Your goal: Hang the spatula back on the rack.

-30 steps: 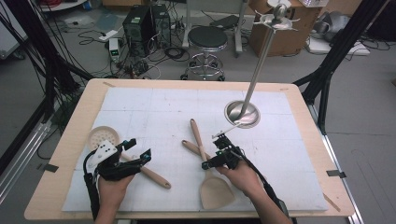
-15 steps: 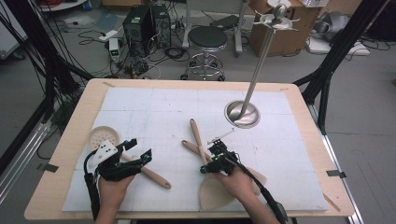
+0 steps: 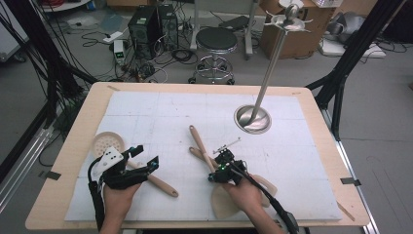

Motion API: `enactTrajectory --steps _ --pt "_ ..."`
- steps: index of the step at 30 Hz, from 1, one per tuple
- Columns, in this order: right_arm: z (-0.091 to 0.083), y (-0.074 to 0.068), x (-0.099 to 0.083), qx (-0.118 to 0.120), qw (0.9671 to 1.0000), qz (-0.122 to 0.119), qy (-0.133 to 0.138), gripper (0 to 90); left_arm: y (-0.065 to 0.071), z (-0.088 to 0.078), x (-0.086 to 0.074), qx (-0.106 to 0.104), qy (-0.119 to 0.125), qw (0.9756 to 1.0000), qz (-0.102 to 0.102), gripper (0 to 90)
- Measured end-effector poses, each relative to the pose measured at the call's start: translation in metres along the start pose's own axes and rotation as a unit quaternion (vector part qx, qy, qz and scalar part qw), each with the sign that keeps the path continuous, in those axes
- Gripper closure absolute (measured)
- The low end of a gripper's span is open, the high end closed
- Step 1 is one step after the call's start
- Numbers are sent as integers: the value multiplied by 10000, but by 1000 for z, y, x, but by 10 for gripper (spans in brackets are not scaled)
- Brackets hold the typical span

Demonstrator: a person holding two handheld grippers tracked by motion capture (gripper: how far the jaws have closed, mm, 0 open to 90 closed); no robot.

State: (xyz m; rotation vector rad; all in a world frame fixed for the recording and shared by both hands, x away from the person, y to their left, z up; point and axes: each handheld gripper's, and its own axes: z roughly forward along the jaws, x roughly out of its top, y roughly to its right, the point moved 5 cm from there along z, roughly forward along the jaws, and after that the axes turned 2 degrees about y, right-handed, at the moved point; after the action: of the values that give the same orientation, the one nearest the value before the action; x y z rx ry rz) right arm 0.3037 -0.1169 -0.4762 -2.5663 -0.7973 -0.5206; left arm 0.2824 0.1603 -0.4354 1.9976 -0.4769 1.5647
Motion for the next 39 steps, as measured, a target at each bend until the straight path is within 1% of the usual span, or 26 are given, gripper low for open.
enactTrajectory --steps 1,2,4,8,12,15,18,20,23,25,28,29,30,31,34,38,39 --pt "0 -1 0 173 9998 -35 53 768 -1 0 0 4 -8 10000 -11 263" --pt "0 -2 0 261 9996 -66 122 768 -1 0 0 14 -1 10000 -18 263" --pt "-1 -4 0 227 9993 -127 264 769 -2 -1 0 15 5 10000 -36 263" --pt "-6 -3 -2 405 9977 -114 531 769 -2 -1 0 14 11 10000 -28 264" --pt "-22 2 -1 467 9952 -120 850 769 -2 -1 0 23 -5 10000 -22 265" --pt "-40 10 1 482 9913 -61 1223 769 -2 -1 -1 26 -6 10000 -21 265" --pt "-59 22 1 414 9857 14 1634 769 -2 -1 -1 31 -5 10000 -23 265" --pt "-72 31 1 336 9809 85 1913 770 -2 -1 -1 30 -15 10000 -23 265" --pt "-89 45 0 217 9743 153 2239 769 -2 0 -1 36 -35 10000 -12 265" --pt "-98 53 -1 194 9703 256 2397 769 -1 0 -2 26 -38 10000 -16 265" --pt "-110 63 -3 75 9655 344 2581 769 -1 1 -2 29 -53 10000 -10 266" --pt "-116 69 -5 3 9609 389 2741 770 -2 0 -2 33 -58 10000 -8 266" --pt "-116 69 -5 3 9609 389 2741 770 -2 0 -2 38 -59 10000 -8 266" --pt "-120 71 -5 -36 9586 416 2816 770 -2 0 -2 44 -54 10000 -25 266" --pt "-129 75 -7 -137 9506 436 3071 770 -2 1 -2 30 -63 10000 -27 269" --pt "-144 75 -9 -239 9373 388 3456 770 -2 1 -3 38 -66 10000 -7 270" --pt "-147 75 -9 -297 9335 347 3556 770 -2 1 -3 42 -68 10000 -6 270"
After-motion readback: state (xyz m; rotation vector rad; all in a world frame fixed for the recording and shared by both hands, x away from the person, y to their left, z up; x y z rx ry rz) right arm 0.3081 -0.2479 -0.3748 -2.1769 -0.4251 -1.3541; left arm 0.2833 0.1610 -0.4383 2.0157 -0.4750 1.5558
